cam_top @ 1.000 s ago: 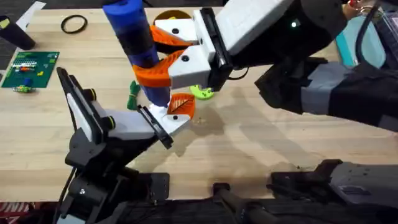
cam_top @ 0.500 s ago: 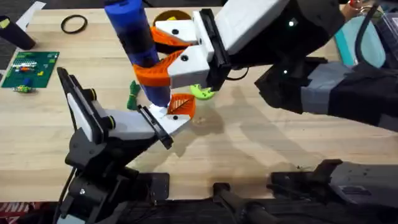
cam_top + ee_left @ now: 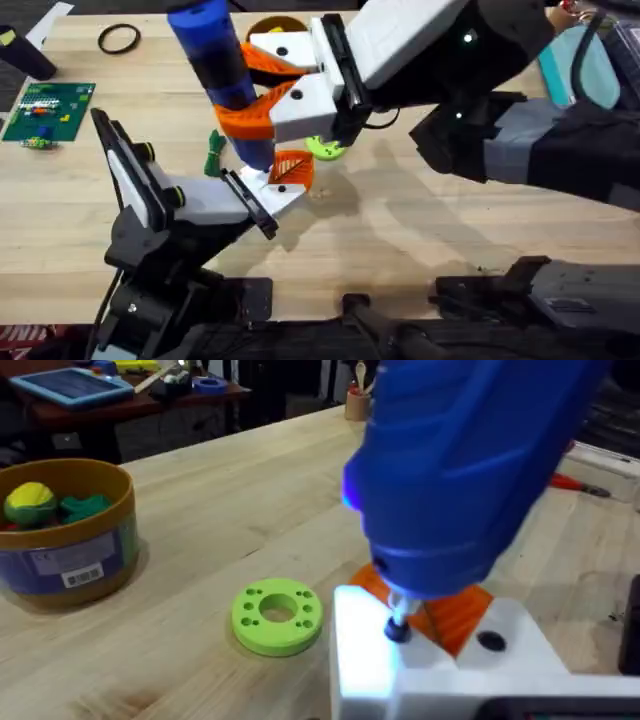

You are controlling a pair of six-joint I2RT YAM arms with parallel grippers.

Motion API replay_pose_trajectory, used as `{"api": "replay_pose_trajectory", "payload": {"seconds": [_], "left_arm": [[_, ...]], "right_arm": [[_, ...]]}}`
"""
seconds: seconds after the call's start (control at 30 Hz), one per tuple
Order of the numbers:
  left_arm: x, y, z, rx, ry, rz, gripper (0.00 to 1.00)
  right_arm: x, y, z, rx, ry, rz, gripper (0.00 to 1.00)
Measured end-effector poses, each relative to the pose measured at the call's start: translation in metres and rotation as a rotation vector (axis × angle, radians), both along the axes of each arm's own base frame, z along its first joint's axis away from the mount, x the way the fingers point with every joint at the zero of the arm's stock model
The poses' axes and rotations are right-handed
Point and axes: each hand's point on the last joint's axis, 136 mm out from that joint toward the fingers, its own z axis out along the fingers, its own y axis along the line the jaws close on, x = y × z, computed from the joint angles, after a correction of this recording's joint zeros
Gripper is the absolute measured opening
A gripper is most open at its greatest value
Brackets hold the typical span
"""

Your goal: Pick up the gripper from the table and insert it into the empty holder that is missing its gripper. Then pick up a screw, insert it into the mounting hole, and use the screwdriver to tighten it. Finally, clean up the table by picking up the vegetable and placing it into the bucket.

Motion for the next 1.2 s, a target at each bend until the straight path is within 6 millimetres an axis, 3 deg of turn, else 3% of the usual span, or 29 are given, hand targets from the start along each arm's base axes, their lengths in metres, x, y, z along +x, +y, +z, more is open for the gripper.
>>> {"api": "replay_pose_trajectory", "payload": {"seconds": [1.2], "left_arm": [[0.0000, 0.0000, -0.0002, 0.000, 0.001, 0.000, 0.010]], "right_arm": [[0.0054, 0.0036, -0.0036, -0.025, 0.048, -0.020, 0.077]]}}
